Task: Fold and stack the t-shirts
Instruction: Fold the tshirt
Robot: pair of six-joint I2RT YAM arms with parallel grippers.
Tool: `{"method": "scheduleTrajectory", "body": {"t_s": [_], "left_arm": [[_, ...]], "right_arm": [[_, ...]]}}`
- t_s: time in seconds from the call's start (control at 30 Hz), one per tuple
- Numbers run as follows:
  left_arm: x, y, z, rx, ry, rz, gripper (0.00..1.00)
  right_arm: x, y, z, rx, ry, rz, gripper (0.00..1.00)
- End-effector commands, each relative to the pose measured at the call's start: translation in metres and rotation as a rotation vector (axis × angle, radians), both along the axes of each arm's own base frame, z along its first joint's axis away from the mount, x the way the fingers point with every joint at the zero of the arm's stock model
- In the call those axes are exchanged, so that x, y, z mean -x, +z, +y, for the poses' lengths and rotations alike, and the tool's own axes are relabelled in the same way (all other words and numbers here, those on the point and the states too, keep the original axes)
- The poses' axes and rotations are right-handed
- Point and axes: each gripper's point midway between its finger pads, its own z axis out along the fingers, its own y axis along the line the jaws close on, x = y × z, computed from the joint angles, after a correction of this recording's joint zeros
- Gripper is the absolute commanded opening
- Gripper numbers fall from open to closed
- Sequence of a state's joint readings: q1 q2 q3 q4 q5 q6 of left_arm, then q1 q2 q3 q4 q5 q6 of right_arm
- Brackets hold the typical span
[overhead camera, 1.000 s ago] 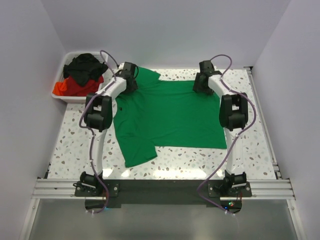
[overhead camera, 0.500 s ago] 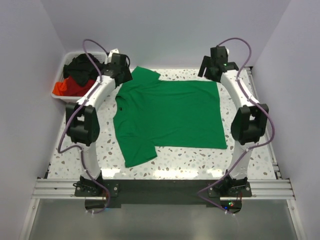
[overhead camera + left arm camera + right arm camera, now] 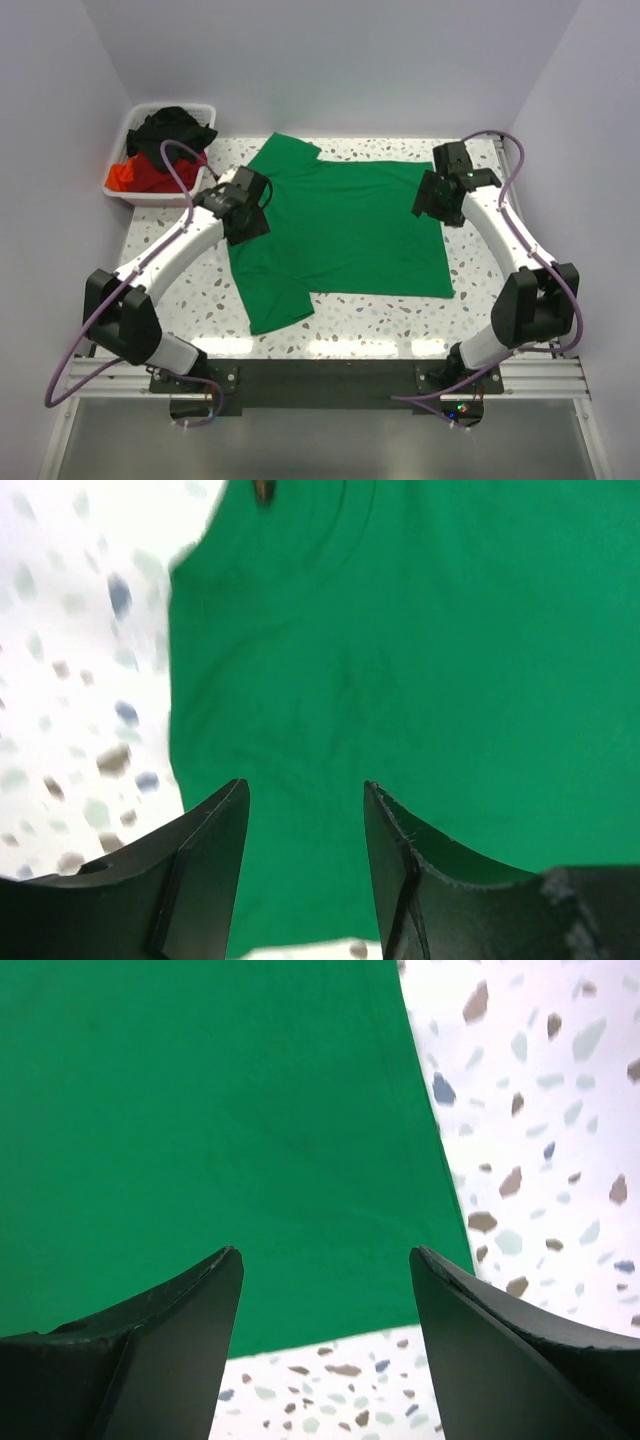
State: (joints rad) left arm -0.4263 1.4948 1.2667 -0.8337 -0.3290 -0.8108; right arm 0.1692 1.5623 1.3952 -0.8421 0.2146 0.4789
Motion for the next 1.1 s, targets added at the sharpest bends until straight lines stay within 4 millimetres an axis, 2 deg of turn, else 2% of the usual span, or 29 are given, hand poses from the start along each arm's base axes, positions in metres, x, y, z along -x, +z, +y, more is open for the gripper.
{"method": "scheduleTrajectory", "body": {"t_s": [0.0, 0.03, 0.07, 0.13, 0.23, 0.3, 0.43, 0.53, 0.7, 0.83, 1.07], "left_arm": [[0.061, -0.023, -0.006, 0.077, 0.139, 0.124, 0.52], [0.076, -0.032, -0.008, 0.100, 0.146, 0.157, 0.51], [0.083, -0.036, -0.009, 0.123, 0.179, 0.165, 0.51], [0.106, -0.046, 0.001, 0.123, 0.220, 0.195, 0.50], [0.129, -0.052, 0.010, 0.159, 0.246, 0.197, 0.49], [0.134, -0.055, 0.012, 0.182, 0.244, 0.172, 0.49], [0.158, -0.077, 0.021, 0.174, 0.262, 0.212, 0.49], [0.164, -0.081, 0.015, 0.219, 0.261, 0.220, 0.48], [0.185, -0.094, 0.015, 0.202, 0.282, 0.286, 0.45], [0.182, -0.091, 0.008, 0.207, 0.241, 0.287, 0.43], [0.189, -0.099, -0.005, 0.187, 0.177, 0.351, 0.43]], "right_arm": [[0.030, -0.009, 0.003, -0.033, -0.016, 0.046, 0.72], [0.036, -0.011, 0.001, -0.032, -0.028, 0.067, 0.72], [0.040, -0.012, -0.001, -0.026, -0.034, 0.065, 0.71], [0.041, -0.014, -0.002, -0.030, -0.049, 0.044, 0.71], [0.046, -0.020, -0.002, -0.042, -0.076, 0.048, 0.71], [0.051, -0.018, -0.003, -0.041, -0.093, 0.058, 0.70], [0.059, -0.012, -0.010, -0.023, -0.123, 0.042, 0.69], [0.066, -0.011, -0.013, -0.004, -0.122, 0.061, 0.69], [0.076, -0.021, -0.011, -0.018, -0.112, 0.085, 0.69], [0.077, -0.023, -0.010, -0.024, -0.111, 0.081, 0.69], [0.072, -0.025, -0.007, -0.039, -0.107, 0.083, 0.69]]}}
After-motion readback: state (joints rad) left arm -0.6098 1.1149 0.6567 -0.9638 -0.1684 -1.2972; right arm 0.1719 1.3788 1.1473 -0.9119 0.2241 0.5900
